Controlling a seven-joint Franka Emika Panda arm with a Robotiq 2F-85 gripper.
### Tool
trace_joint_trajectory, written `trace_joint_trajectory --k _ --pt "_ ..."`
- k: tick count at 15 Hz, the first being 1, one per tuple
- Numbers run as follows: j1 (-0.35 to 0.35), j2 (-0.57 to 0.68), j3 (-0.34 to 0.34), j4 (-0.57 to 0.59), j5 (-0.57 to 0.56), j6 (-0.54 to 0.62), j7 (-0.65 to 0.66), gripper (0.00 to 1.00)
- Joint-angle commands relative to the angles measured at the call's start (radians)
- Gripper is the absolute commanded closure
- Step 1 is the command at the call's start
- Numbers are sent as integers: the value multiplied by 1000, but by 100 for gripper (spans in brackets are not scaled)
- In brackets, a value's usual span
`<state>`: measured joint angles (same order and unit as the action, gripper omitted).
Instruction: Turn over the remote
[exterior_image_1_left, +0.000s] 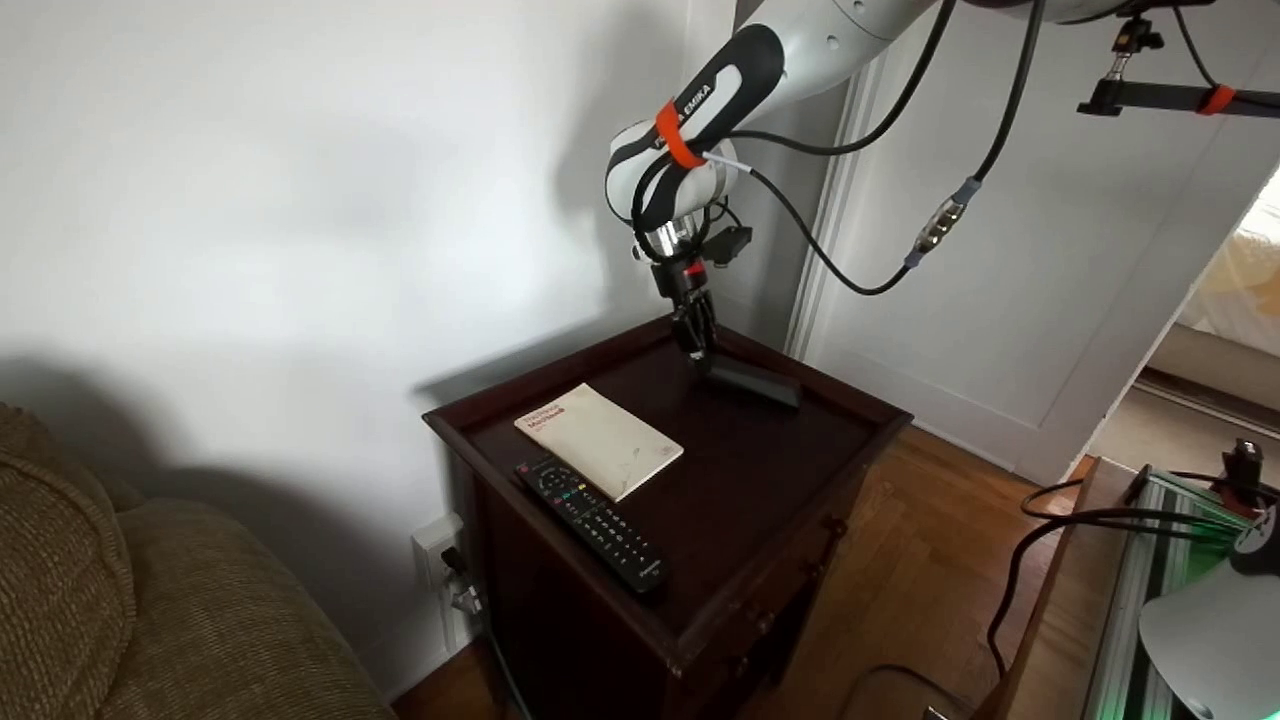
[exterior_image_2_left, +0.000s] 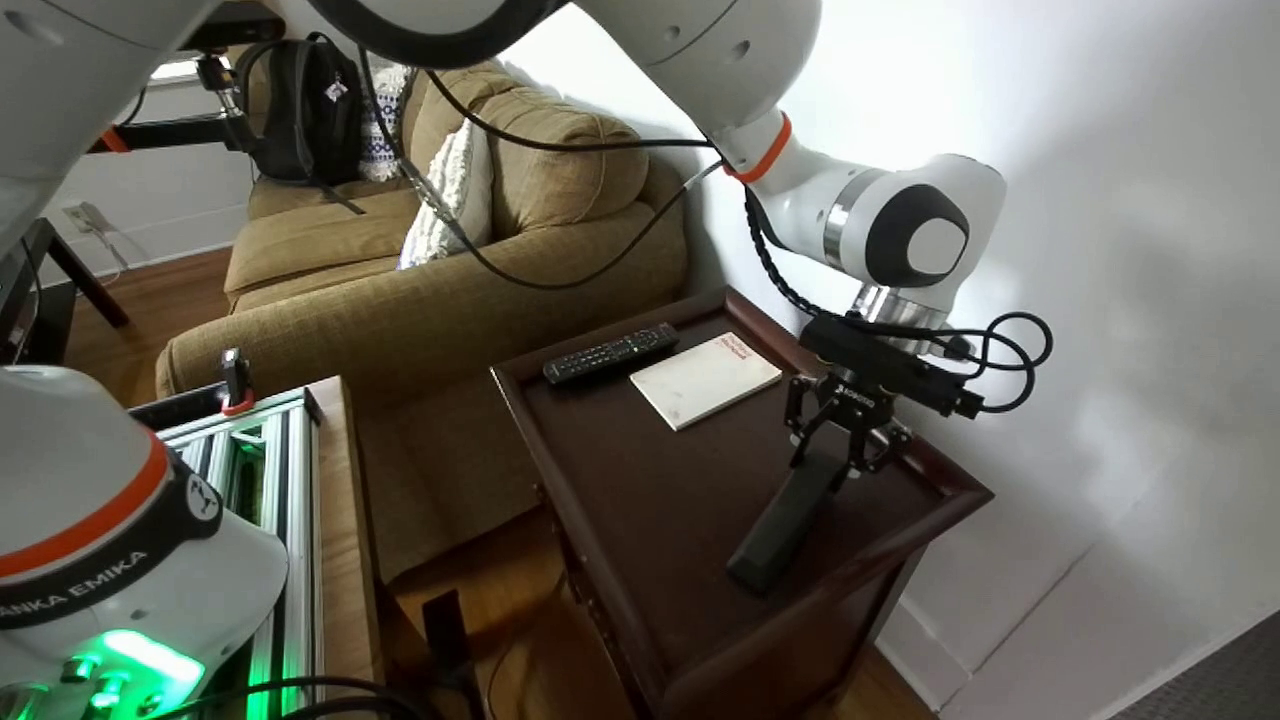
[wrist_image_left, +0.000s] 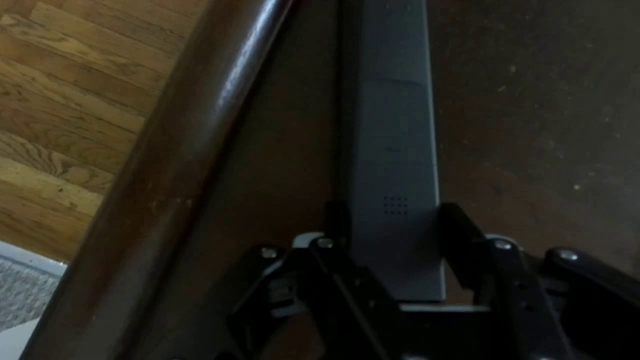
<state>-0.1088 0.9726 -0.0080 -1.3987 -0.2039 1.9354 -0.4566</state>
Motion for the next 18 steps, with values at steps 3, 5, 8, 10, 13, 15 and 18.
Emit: trace_joint_trajectory --k 3,5,8,10,13,15,18 --pt "-8 -169 54 -207 5 214 -29 74" --pt "-10 -215 82 -279 9 310 -58 74" --pt "-9 -290 123 -396 10 436 -103 74" --pt "-11 -340 148 -471 9 515 -132 74" --pt "-35 -408 200 -574 33 624 -220 74" --pt "-72 -446 252 -630 84 661 -314 74" --pt "-169 -488 363 -696 210 688 -517 74"
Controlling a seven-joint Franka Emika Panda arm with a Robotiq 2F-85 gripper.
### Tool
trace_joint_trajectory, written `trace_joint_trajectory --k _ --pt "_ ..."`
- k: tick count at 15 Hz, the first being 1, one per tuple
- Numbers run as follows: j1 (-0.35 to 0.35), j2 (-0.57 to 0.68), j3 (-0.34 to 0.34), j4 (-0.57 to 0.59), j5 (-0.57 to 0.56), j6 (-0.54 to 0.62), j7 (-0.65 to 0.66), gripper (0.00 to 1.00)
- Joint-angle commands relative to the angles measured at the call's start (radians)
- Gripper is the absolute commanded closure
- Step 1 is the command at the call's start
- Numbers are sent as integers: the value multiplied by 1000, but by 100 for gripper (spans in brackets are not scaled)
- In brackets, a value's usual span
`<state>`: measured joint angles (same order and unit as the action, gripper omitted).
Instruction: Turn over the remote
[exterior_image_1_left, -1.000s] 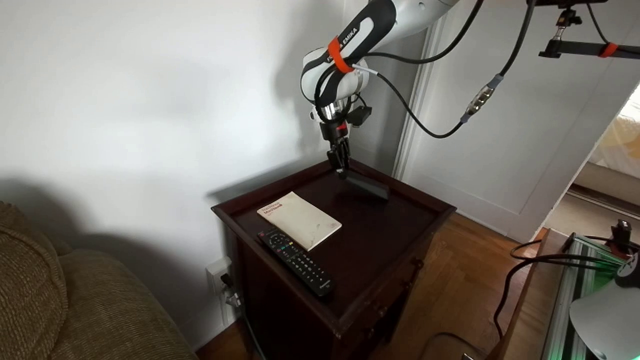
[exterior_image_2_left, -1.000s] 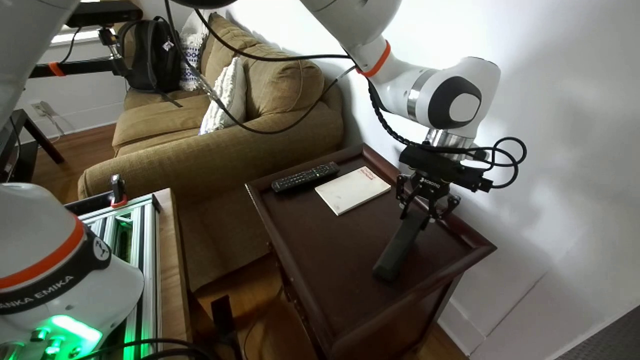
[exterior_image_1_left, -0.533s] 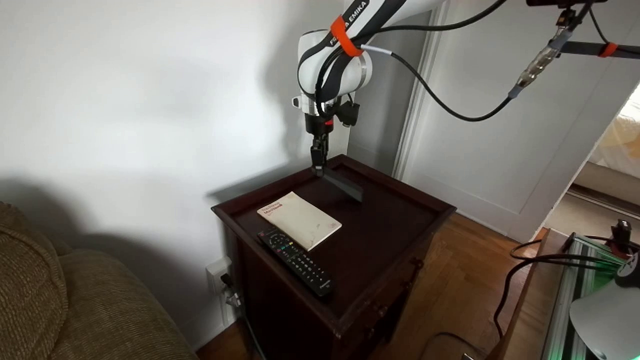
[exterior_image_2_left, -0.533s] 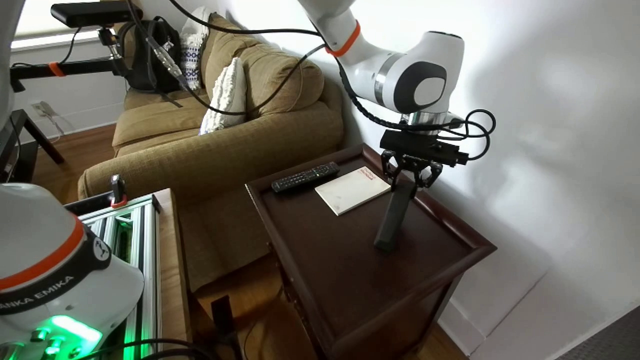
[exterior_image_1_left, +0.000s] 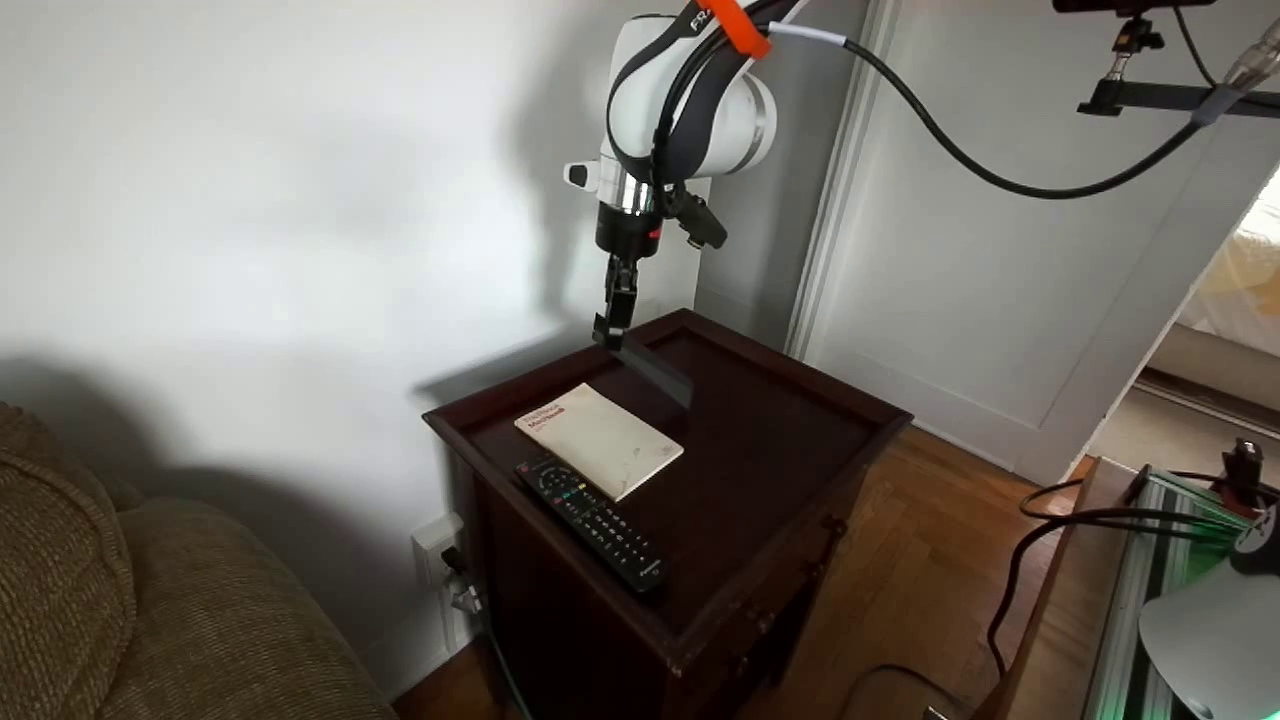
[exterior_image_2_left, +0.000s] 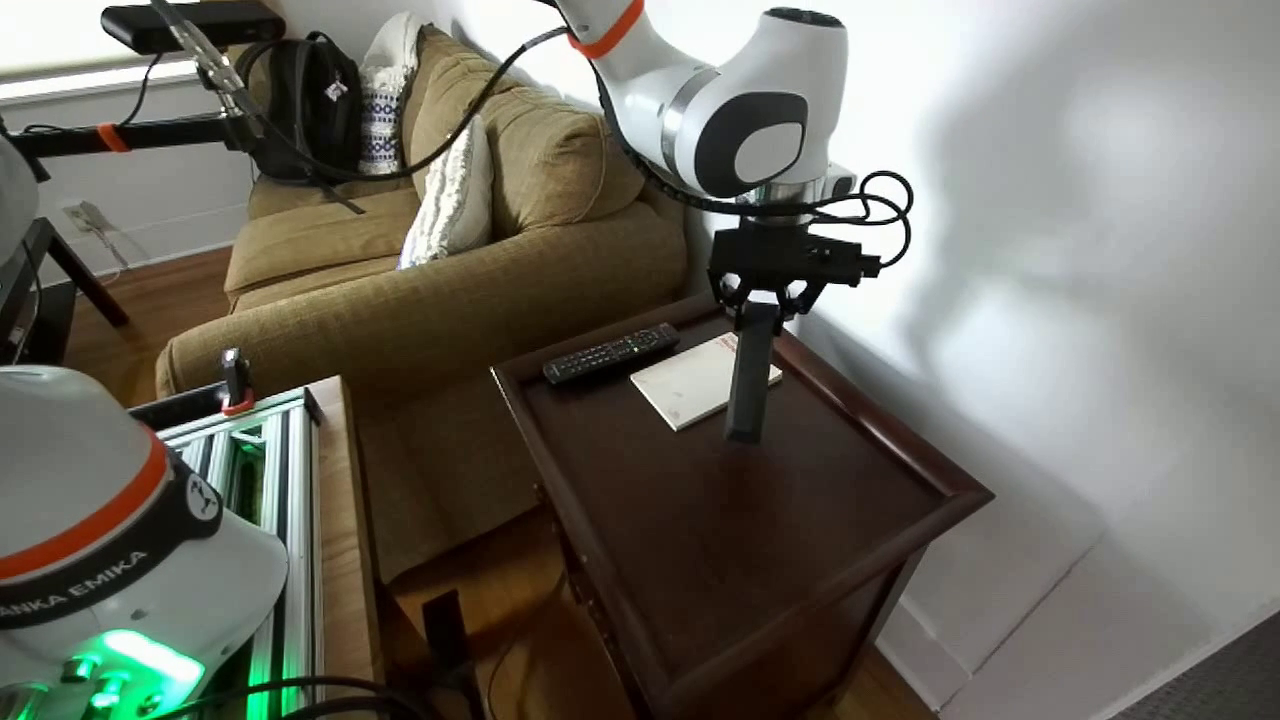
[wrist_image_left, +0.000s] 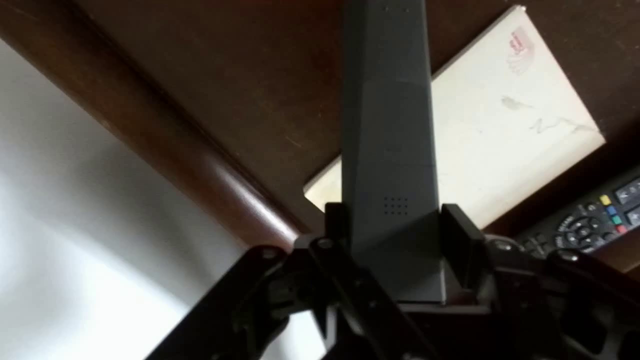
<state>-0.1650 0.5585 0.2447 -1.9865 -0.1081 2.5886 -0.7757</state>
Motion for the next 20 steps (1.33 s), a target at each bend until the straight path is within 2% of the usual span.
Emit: trace_joint_trajectory --k 1,3,4,8,9,15,20 --pt "-169 -81 170 -124 147 34 -261 74" --pt "-245 -89 240 -144 227 27 -391 74" --pt "-228 -106 224 -150 296 6 -456 74" --pt "-240 -106 226 -161 463 12 -643 74" --pt "-247 -101 238 -165 519 40 -700 74" --pt "-239 -94 251 -145 757 32 -948 74" --pt "-210 -58 202 -117 952 -30 -1155 74"
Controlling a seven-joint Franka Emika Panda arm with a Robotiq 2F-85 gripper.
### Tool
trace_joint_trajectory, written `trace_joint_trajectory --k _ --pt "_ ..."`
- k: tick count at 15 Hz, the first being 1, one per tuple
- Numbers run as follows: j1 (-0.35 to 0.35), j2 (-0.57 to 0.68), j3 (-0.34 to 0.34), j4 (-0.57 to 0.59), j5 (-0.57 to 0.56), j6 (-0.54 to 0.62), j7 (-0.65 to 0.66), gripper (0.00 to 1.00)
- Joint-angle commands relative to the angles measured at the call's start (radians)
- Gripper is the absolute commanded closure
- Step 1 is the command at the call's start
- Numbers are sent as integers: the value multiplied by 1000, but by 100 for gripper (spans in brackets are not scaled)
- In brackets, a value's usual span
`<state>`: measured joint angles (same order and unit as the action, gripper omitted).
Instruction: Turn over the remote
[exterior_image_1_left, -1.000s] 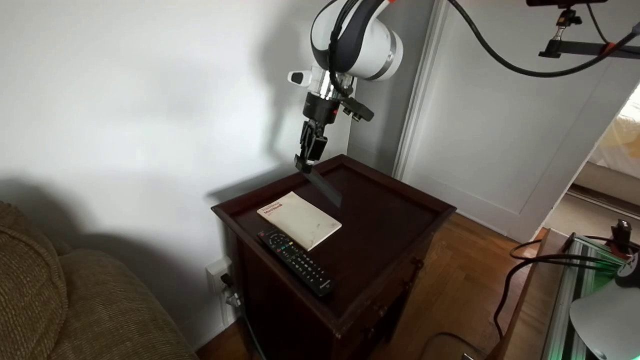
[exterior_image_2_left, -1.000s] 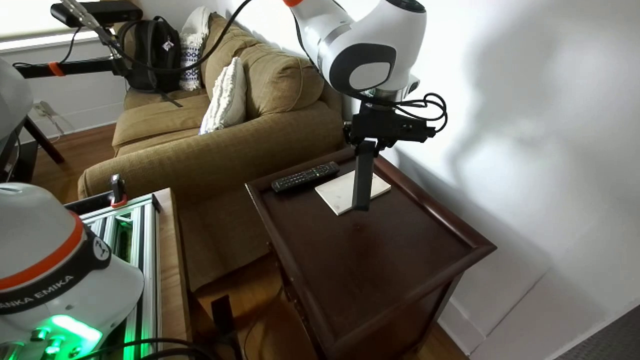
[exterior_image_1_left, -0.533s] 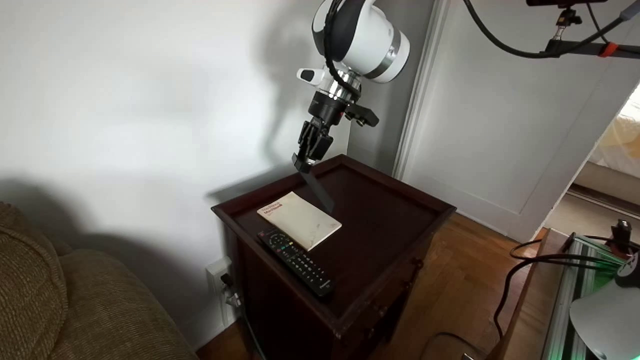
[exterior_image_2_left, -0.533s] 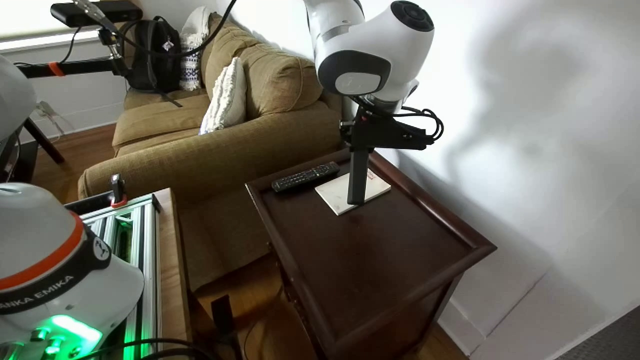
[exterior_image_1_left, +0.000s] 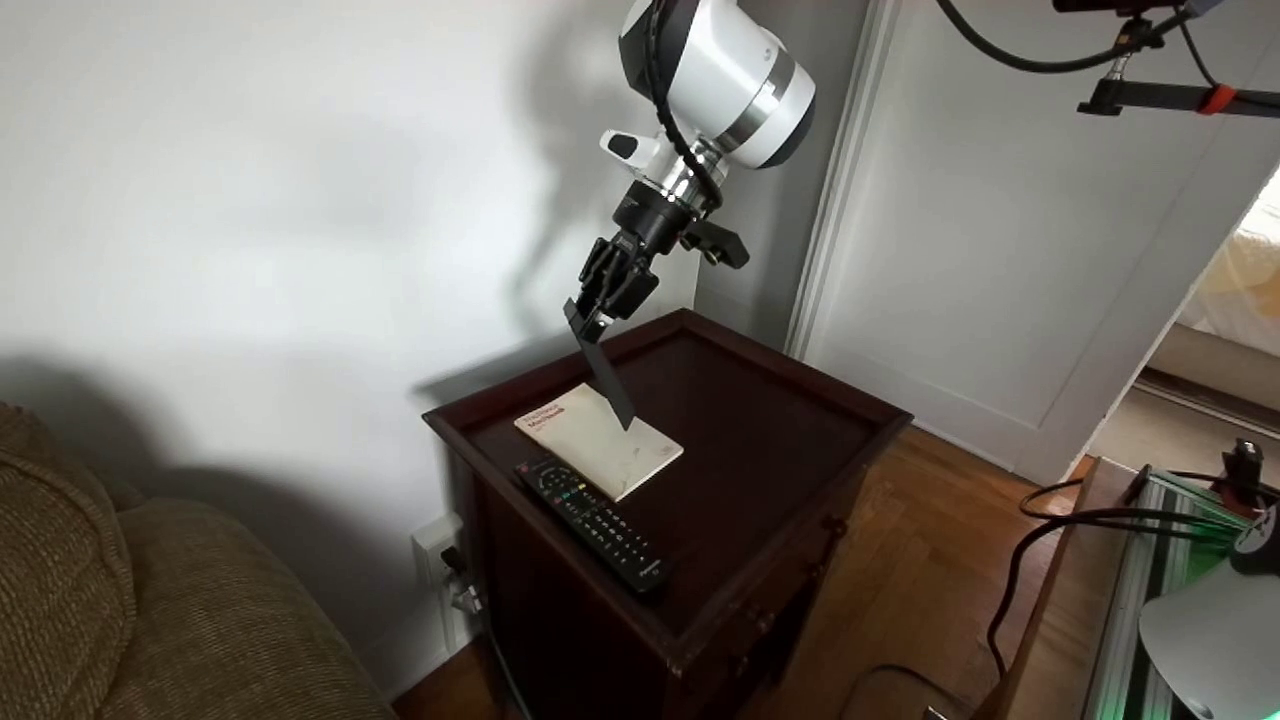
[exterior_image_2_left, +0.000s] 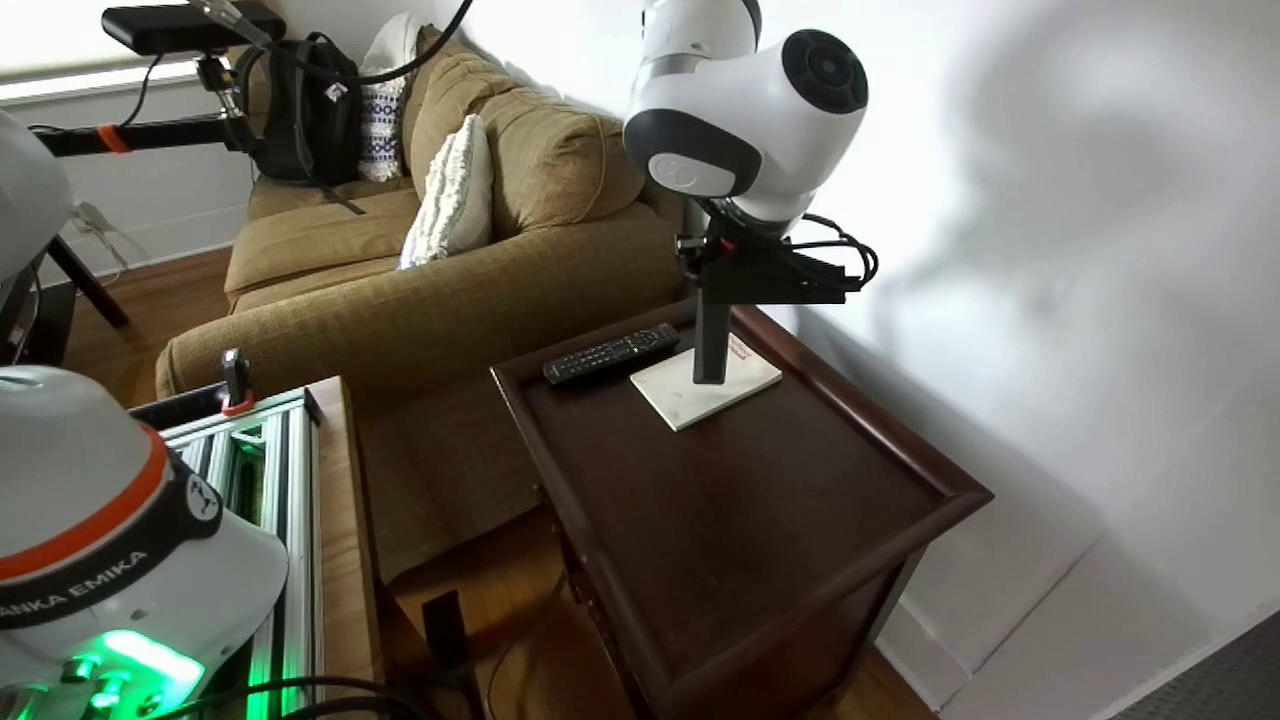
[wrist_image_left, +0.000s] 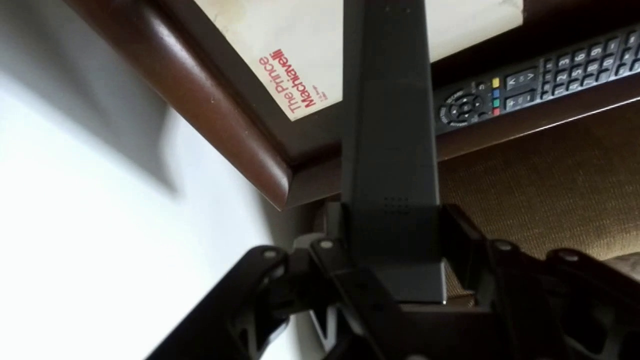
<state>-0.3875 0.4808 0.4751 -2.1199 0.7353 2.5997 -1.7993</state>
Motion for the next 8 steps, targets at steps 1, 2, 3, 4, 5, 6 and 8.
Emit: trace_joint_trajectory --k 1,2,3,4,5,6,8 --pt "16 26 -36 21 148 -55 -175 74" --pt "30 29 -57 22 170 -67 -198 74" --pt "41 33 -77 24 195 -85 -229 74" --pt "55 35 -101 24 210 -98 -247 74" --pt "72 35 -126 26 224 -113 -259 74" --pt "88 39 -154 30 232 -127 -265 74" --pt "120 44 -203 39 243 -157 -264 74"
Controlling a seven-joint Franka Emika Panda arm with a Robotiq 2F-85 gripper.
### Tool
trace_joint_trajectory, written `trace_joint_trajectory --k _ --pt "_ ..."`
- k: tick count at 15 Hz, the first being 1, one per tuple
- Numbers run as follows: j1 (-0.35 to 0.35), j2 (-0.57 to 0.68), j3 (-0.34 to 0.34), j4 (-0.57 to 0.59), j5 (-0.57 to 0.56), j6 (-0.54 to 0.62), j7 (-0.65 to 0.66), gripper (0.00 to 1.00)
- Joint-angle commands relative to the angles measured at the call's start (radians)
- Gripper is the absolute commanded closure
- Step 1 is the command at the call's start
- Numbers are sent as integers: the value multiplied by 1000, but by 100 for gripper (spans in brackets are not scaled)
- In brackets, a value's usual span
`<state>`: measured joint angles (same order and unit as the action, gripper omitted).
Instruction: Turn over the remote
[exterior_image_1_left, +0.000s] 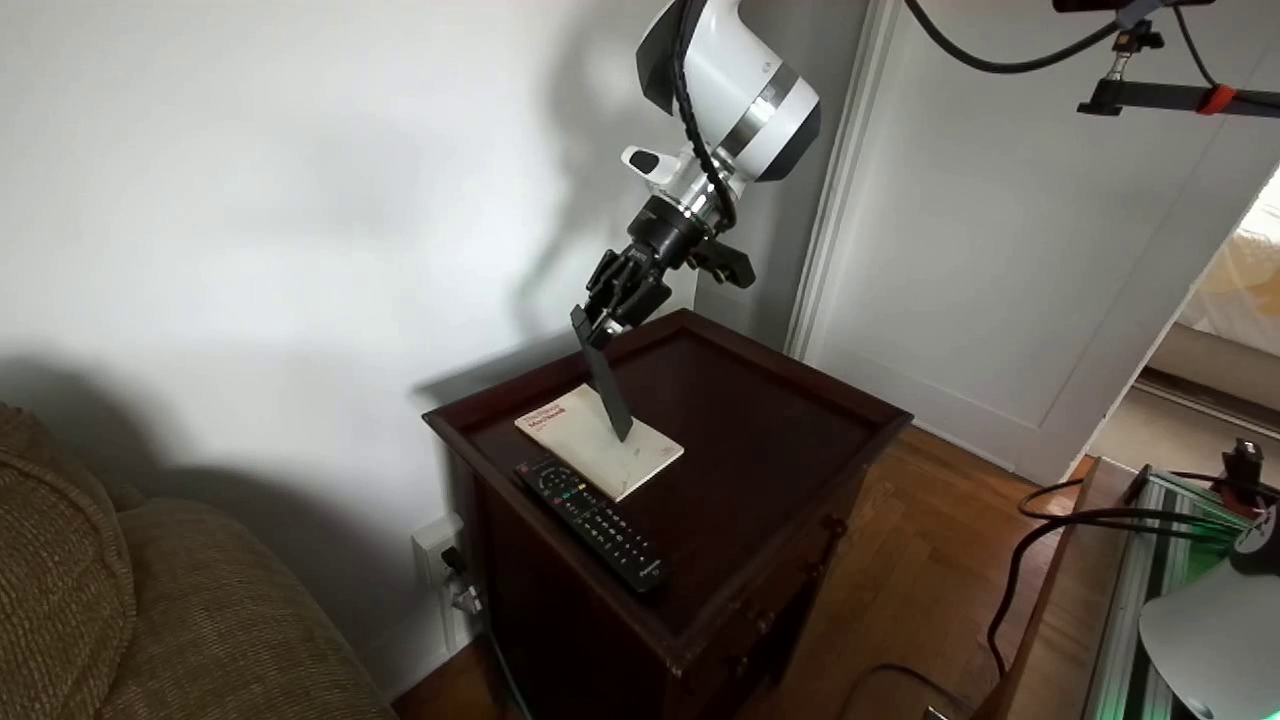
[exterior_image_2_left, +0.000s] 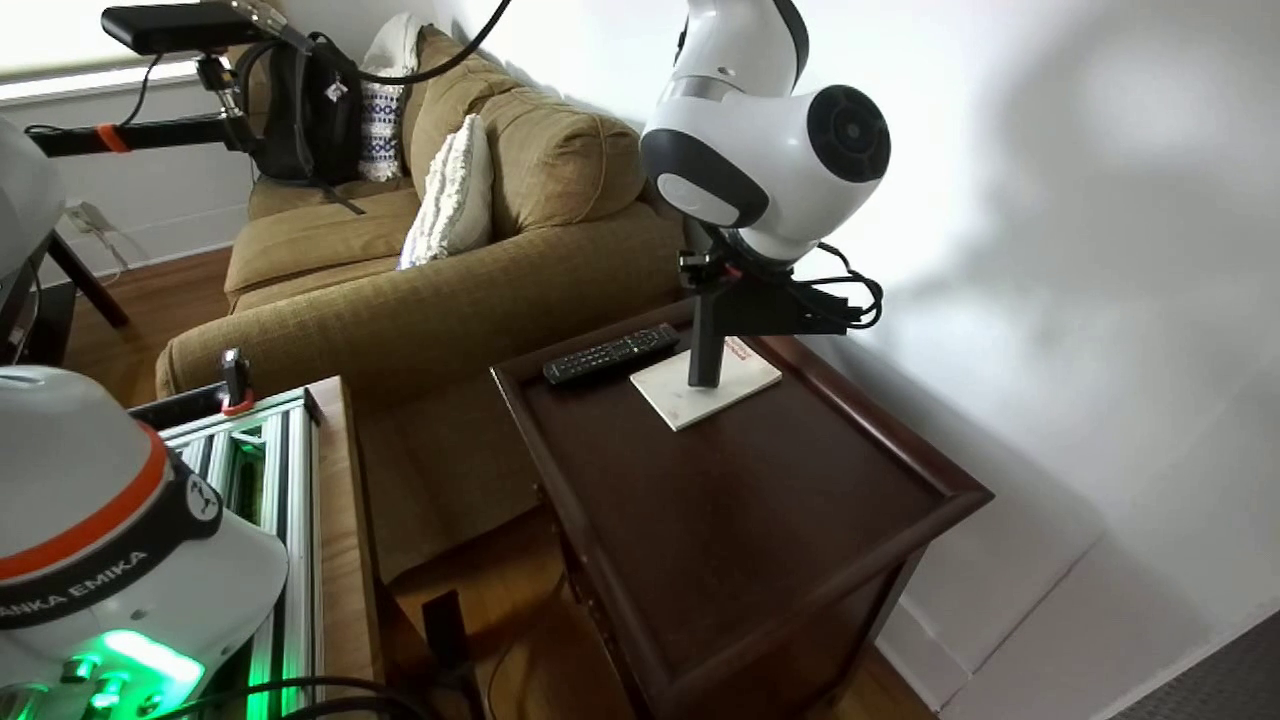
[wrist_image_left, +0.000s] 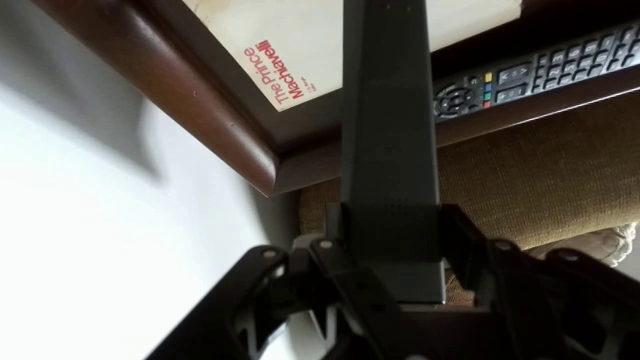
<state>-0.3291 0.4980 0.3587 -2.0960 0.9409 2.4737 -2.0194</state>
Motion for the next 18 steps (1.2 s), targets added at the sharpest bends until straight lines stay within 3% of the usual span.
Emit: trace_joint_trajectory --k 1,9,18 --pt "78 27 -111 17 36 -42 -37 74" --pt "180 6 -236 4 -9 -25 11 74" --pt "121 17 -241 32 180 -228 -130 74"
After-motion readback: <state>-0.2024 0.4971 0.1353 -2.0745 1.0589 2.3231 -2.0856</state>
